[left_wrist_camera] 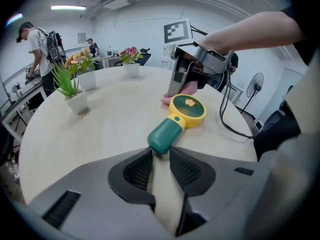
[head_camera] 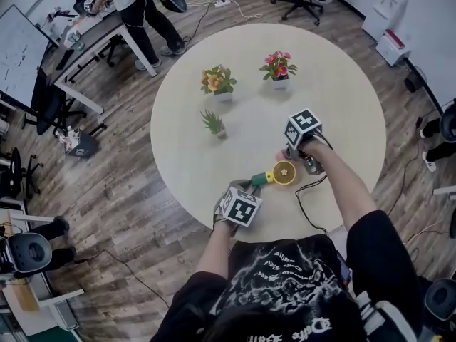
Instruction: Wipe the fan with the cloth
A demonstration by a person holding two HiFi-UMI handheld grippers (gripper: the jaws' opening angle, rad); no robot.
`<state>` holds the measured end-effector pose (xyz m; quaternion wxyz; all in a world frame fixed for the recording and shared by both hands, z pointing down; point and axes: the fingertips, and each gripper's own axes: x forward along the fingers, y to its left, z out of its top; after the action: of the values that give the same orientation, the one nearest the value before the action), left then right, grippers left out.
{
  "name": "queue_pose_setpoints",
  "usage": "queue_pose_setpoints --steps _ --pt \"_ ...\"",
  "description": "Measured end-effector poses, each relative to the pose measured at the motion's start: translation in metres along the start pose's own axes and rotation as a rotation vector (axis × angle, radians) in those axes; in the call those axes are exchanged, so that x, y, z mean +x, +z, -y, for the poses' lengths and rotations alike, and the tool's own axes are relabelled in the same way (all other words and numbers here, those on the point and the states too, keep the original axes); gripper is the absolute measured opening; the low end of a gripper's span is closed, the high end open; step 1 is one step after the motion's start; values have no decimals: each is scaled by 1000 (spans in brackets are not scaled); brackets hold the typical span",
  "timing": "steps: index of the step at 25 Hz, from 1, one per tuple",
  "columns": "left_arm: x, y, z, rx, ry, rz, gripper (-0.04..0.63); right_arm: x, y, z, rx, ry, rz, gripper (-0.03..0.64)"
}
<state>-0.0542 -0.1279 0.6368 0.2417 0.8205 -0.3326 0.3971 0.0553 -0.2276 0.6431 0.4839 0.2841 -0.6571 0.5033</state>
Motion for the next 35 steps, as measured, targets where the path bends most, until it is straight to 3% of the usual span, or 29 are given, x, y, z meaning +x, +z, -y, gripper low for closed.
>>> queue_pose_setpoints --steps 3,6,8,15,18,20,23,27,31,35 --pt "0 -1 1 20 20 2 126 0 -2 3 69 16 65 48" --pt "0 -1 0 100 28 -15 150 1 -1 4 101 35 108 48" --pt "-2 3 -2 176 17 -22 286 0 -1 4 94 42 118 48" --pt "7 40 20 531 -100 5 304 -4 -8 9 97 61 138 48" --pt "20 42 28 611 -117 -23 284 -5 -12 9 117 74 150 48" --pt "25 43 28 624 -92 -27 229 -6 -13 8 136 87 169 48" --pt "28 47 27 571 -62 -67 229 -9 -14 9 165 89 213 48" --pt "28 49 29 512 -37 -138 229 -14 -20 14 284 108 313 48" --pt "28 46 31 463 -24 -154 229 -16 -34 23 418 137 403 48" --pt "29 46 31 439 2 -157 229 -23 -46 25 470 139 506 48"
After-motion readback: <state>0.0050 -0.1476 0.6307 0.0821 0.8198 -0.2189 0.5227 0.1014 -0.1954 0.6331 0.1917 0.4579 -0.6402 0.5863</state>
